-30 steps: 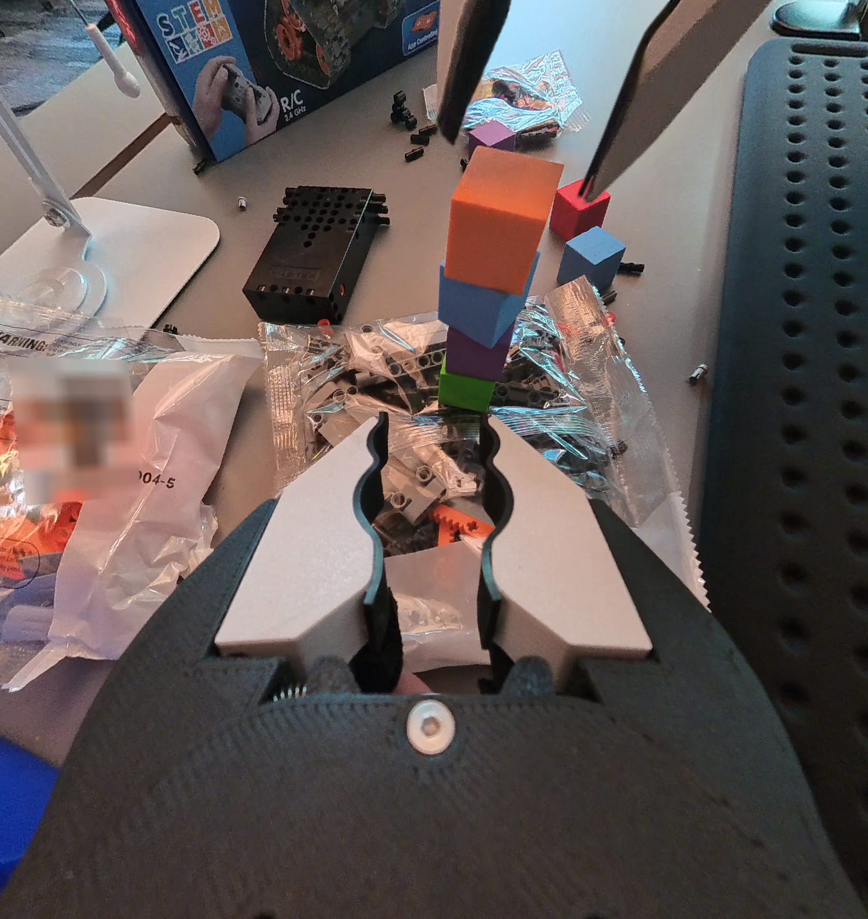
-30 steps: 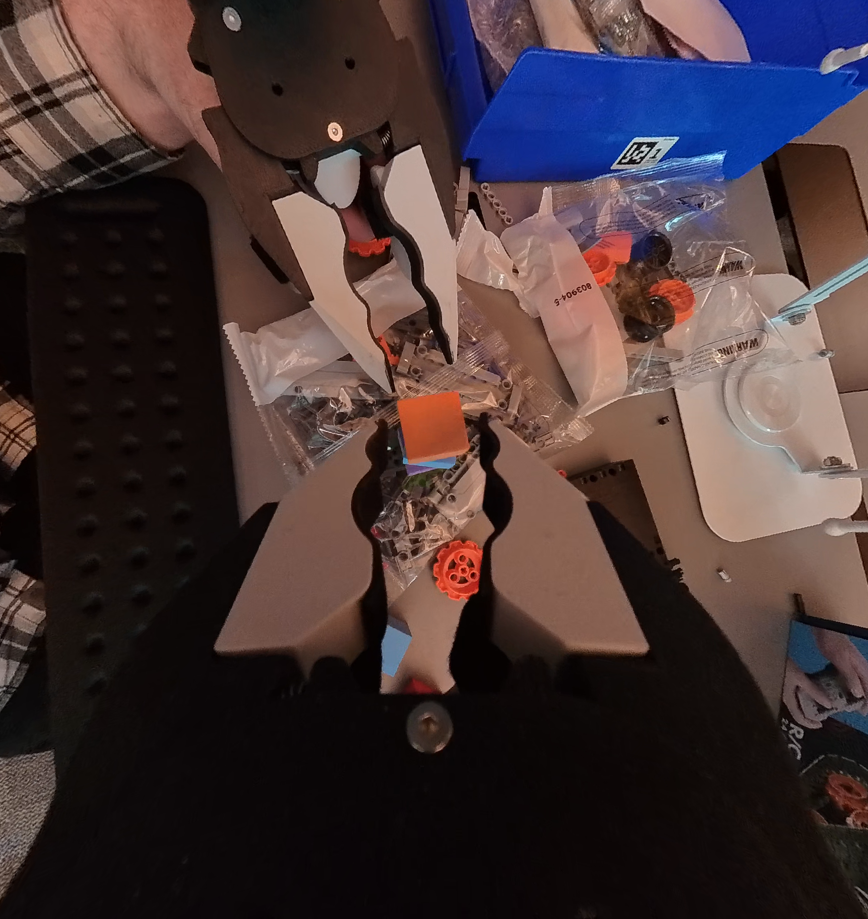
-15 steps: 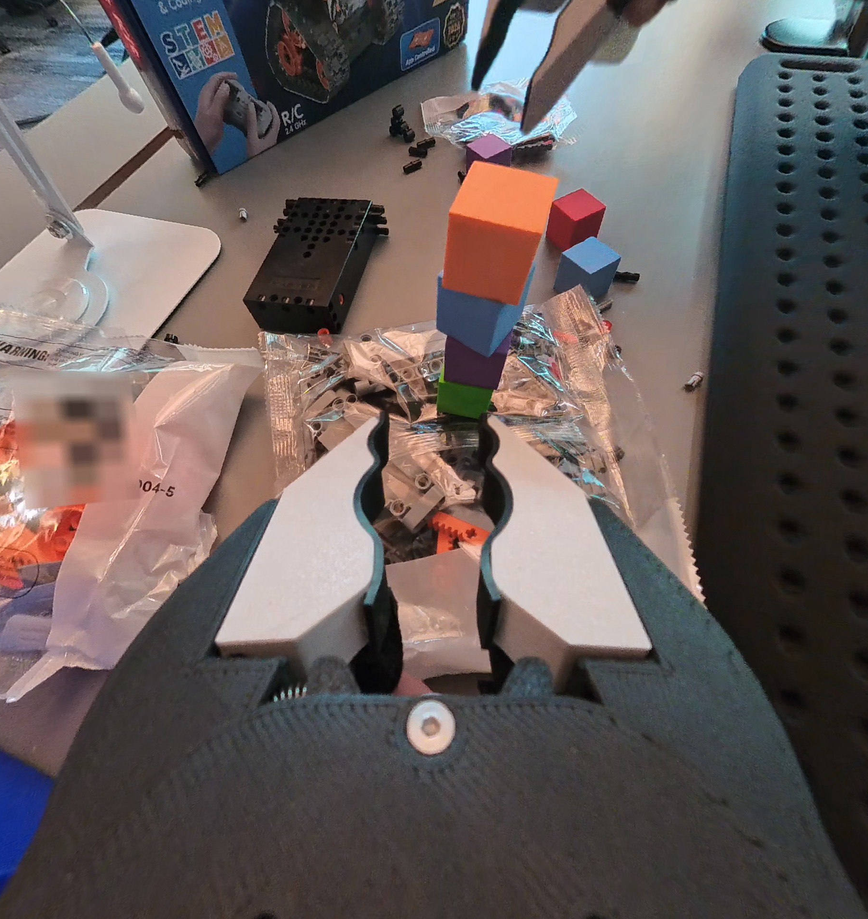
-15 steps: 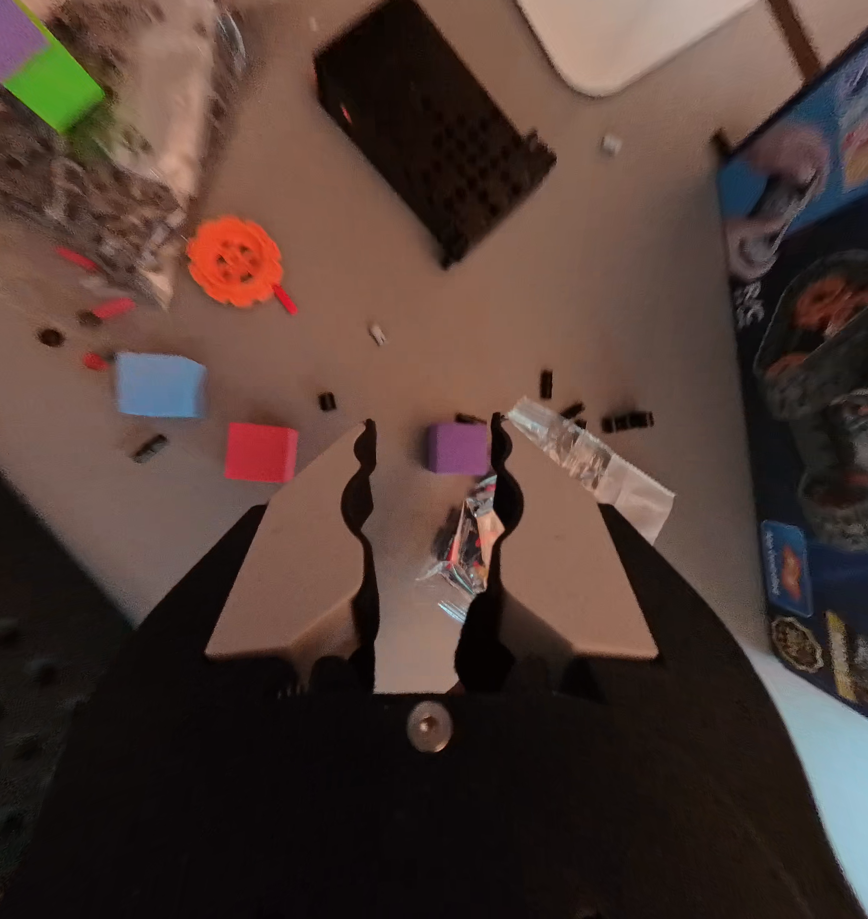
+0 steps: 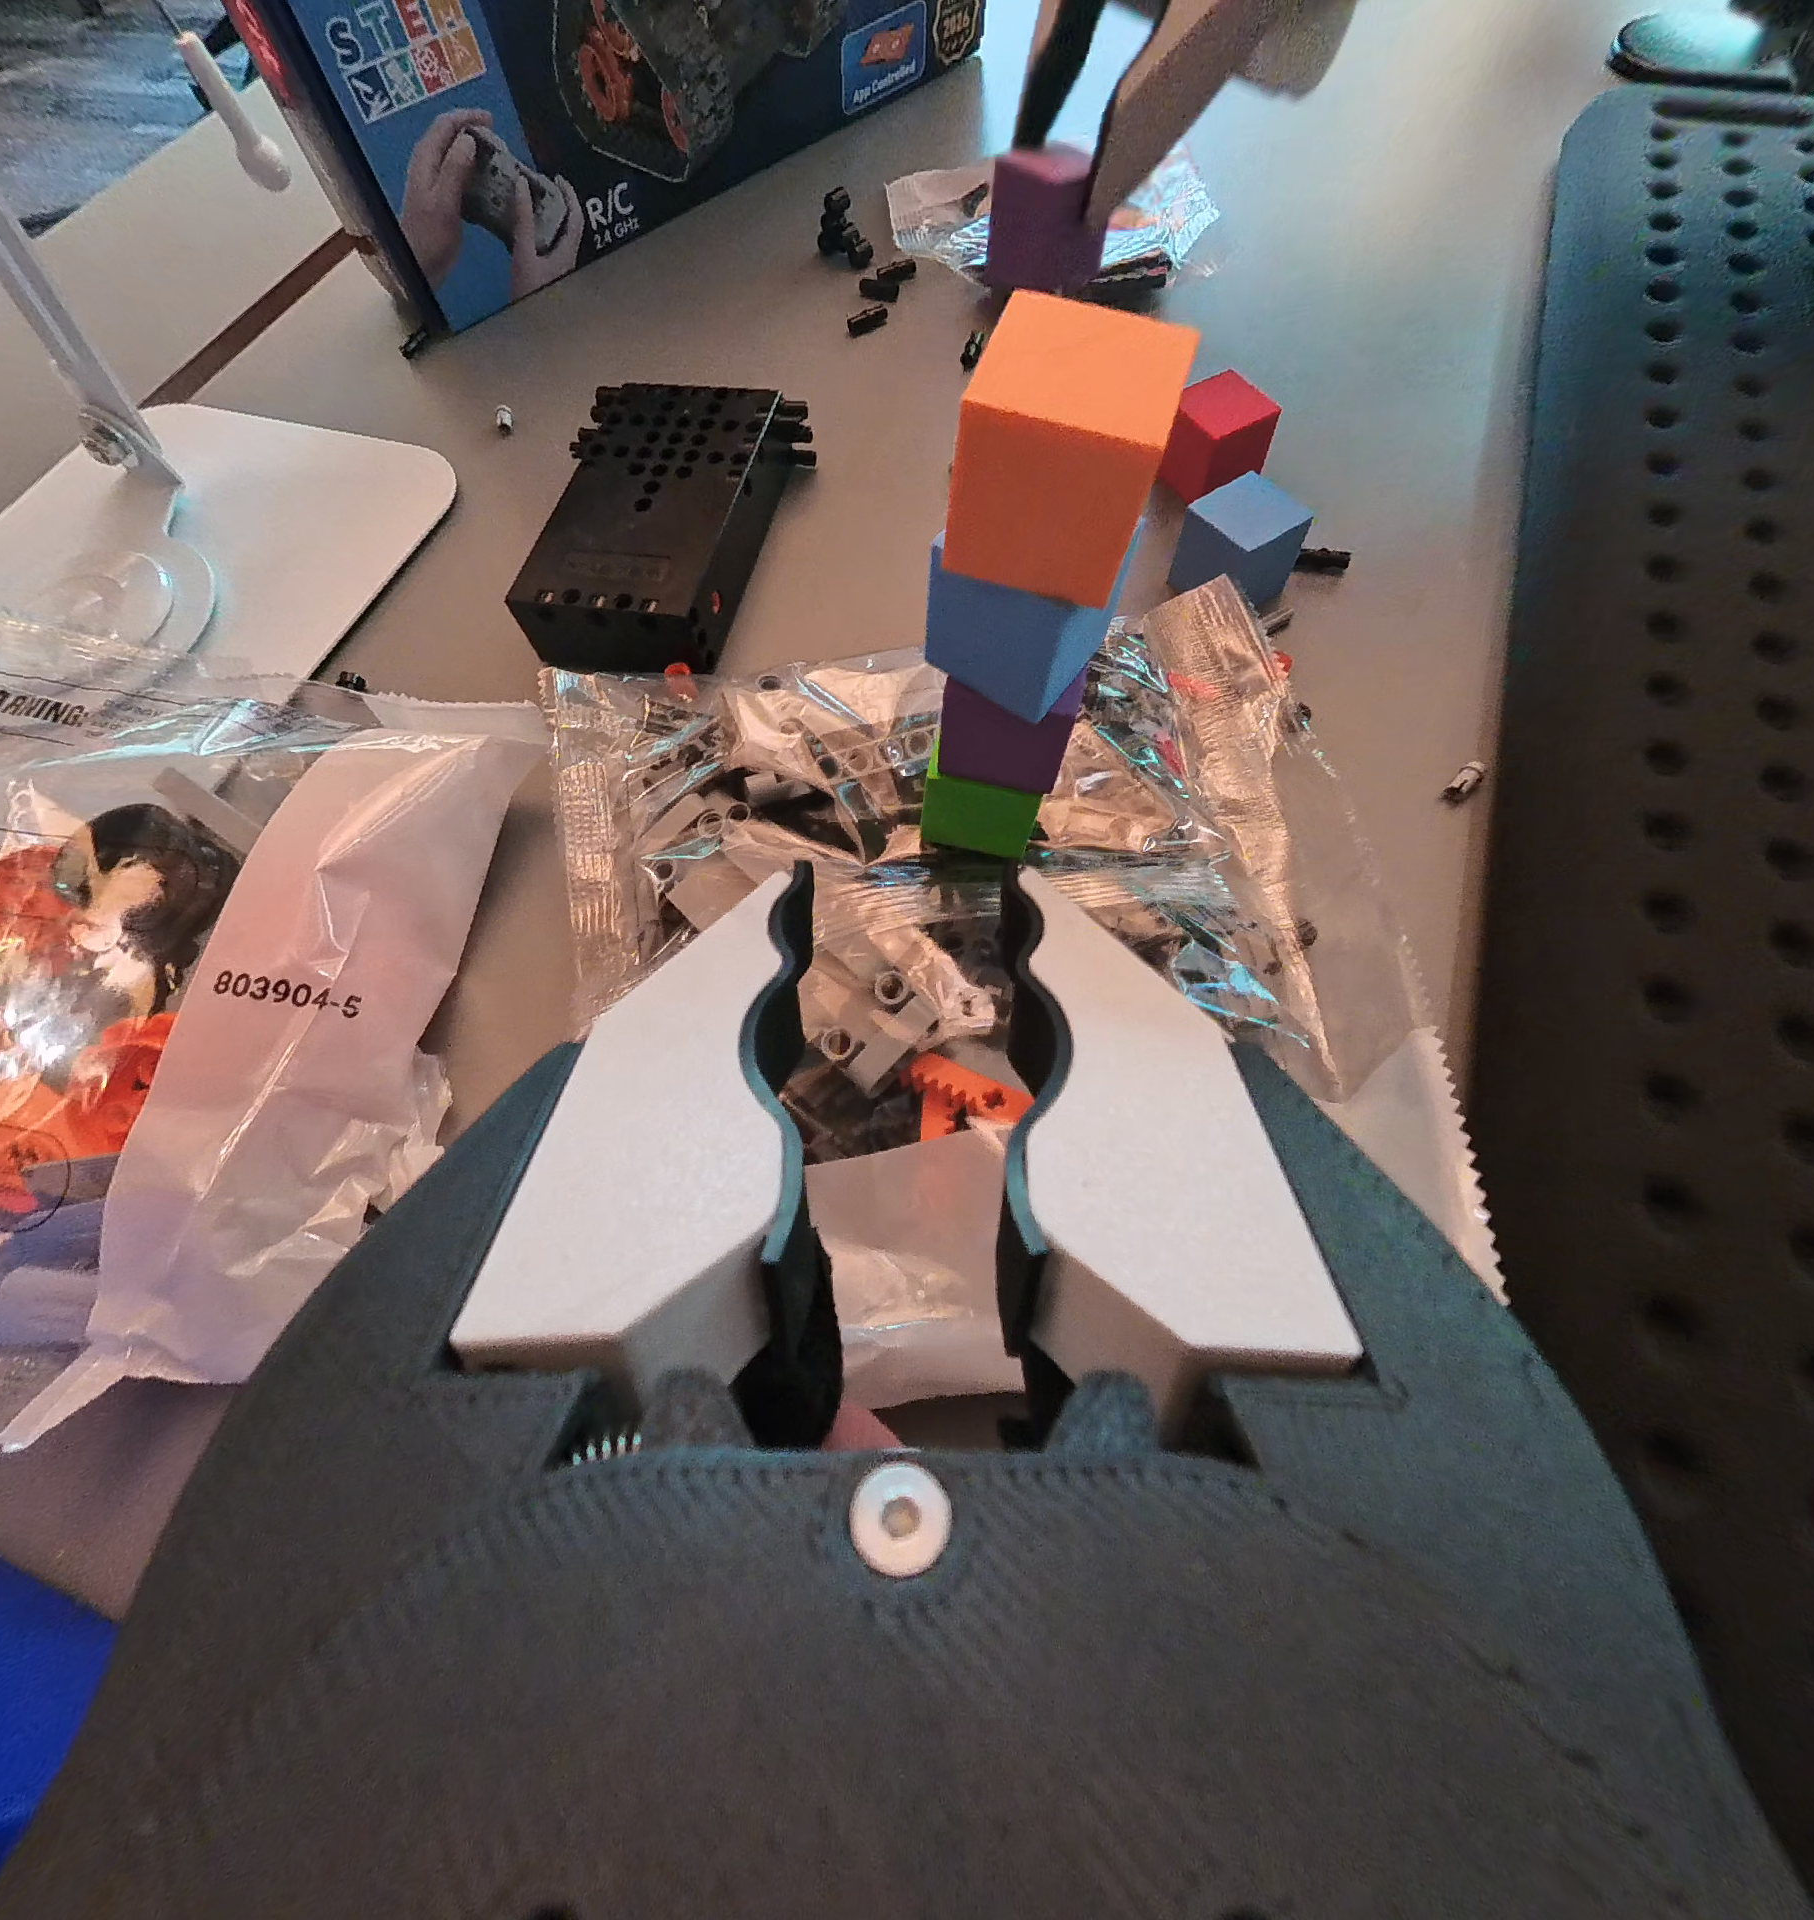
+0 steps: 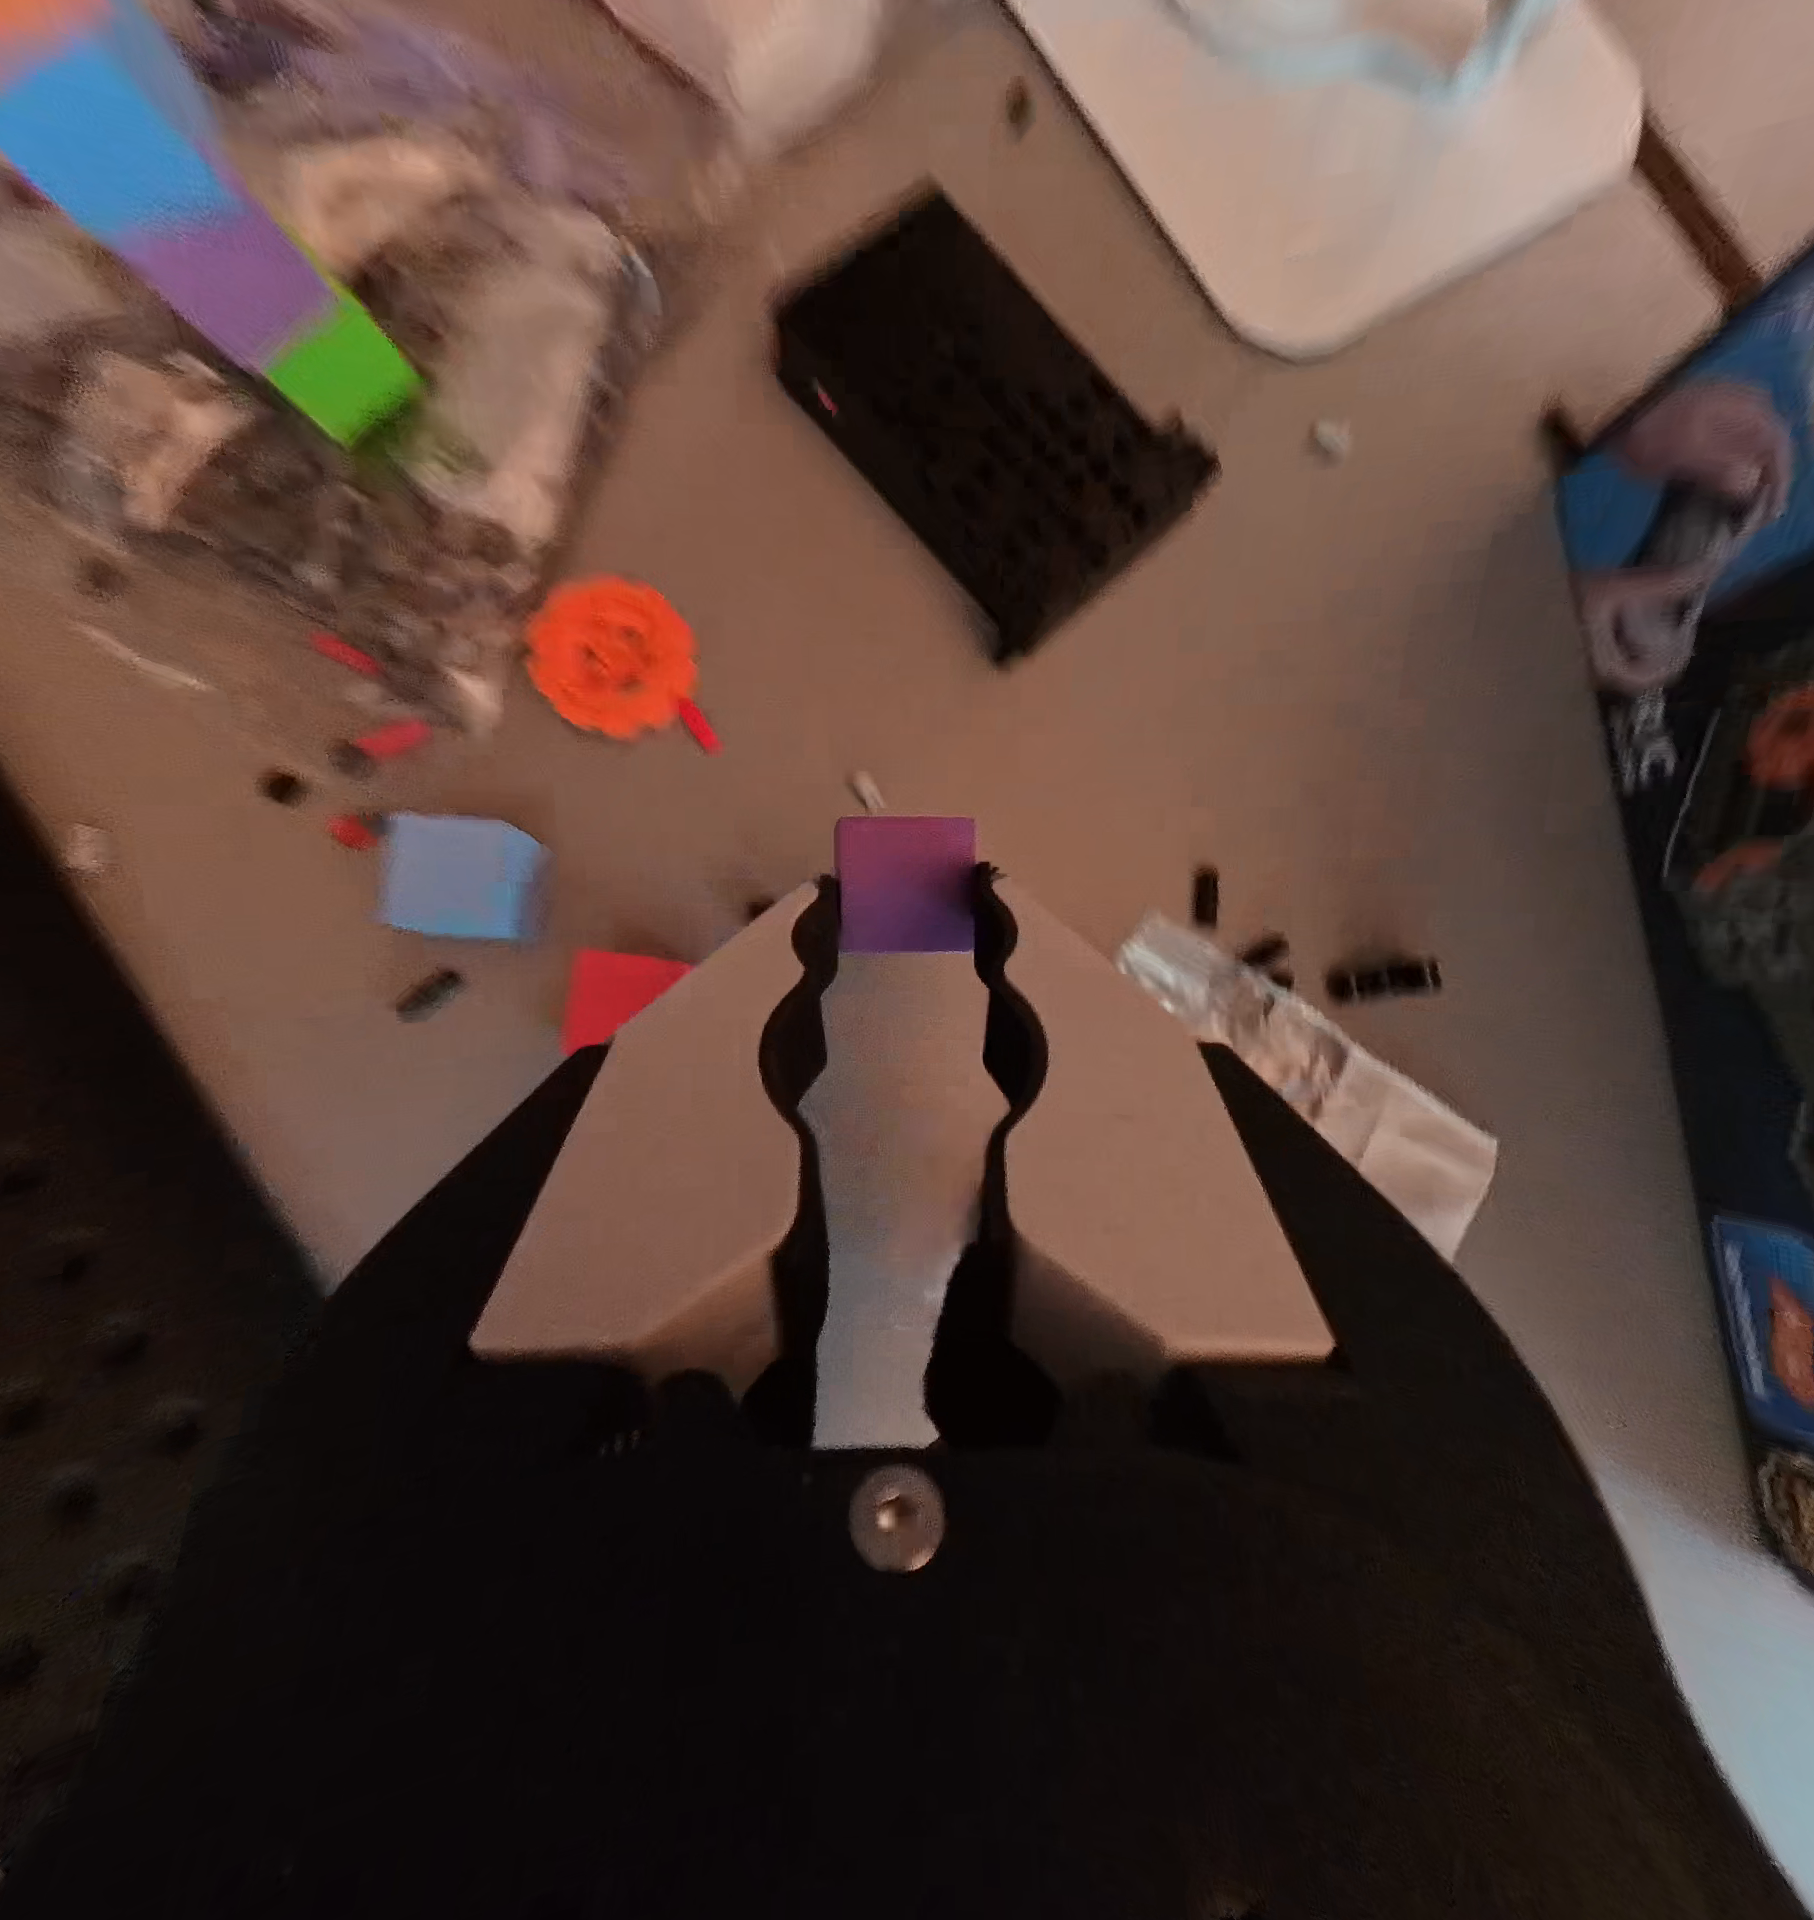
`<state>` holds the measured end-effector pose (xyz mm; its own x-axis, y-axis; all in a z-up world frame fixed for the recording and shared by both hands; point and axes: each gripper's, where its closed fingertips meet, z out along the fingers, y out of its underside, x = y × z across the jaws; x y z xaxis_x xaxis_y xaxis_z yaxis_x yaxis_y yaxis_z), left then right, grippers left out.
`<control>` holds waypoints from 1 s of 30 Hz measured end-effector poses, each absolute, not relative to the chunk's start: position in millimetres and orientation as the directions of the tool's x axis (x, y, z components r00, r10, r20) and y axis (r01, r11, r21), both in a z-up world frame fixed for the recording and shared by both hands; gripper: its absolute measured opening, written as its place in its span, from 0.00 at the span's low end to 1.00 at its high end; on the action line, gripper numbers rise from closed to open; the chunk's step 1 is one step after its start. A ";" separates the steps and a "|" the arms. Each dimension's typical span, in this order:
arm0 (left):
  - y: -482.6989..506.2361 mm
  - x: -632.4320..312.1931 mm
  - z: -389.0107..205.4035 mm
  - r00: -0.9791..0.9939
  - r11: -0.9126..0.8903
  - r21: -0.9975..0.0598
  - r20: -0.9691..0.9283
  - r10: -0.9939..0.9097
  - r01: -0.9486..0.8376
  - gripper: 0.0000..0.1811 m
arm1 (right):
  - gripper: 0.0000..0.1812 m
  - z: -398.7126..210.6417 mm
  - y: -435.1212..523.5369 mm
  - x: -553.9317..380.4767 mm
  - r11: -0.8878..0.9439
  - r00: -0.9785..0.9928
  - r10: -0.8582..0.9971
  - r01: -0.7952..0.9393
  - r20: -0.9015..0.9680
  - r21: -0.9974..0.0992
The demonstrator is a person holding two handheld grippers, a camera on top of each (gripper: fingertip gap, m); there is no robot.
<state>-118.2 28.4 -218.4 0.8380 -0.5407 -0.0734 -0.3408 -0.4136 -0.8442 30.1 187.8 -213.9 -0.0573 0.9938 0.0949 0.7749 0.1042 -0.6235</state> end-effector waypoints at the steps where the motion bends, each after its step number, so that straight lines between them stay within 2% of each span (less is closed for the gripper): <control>1: 28.1 -118.3 -218.6 0.838 -0.415 -0.844 -0.072 -0.542 -0.341 0.19 | 0.13 -200.0 176.4 22.9 0.133 -0.090 0.991 0.749 0.100 -0.649; 6: 28.0 -119.1 -220.1 0.838 -0.418 -0.841 -0.074 -0.541 -0.343 0.19 | 0.13 -132.0 107.4 -21.0 0.302 -0.275 0.948 0.614 0.162 -0.729; 10: 27.9 -120.3 -219.4 0.840 -0.416 -0.844 -0.072 -0.538 -0.339 0.19 | 0.14 -107.2 62.4 -50.9 0.408 -0.397 0.897 0.568 0.196 -0.715; 18: 27.5 -120.1 -219.4 0.839 -0.414 -0.843 -0.077 -0.539 -0.344 0.19 | 0.14 -119.6 42.1 -78.7 0.486 -0.469 0.858 0.610 0.210 -0.626; 30: 27.1 -120.0 -219.3 0.838 -0.415 -0.842 -0.078 -0.540 -0.346 0.19 | 0.15 -133.6 39.3 -82.6 0.505 -0.485 0.850 0.633 0.208 -0.587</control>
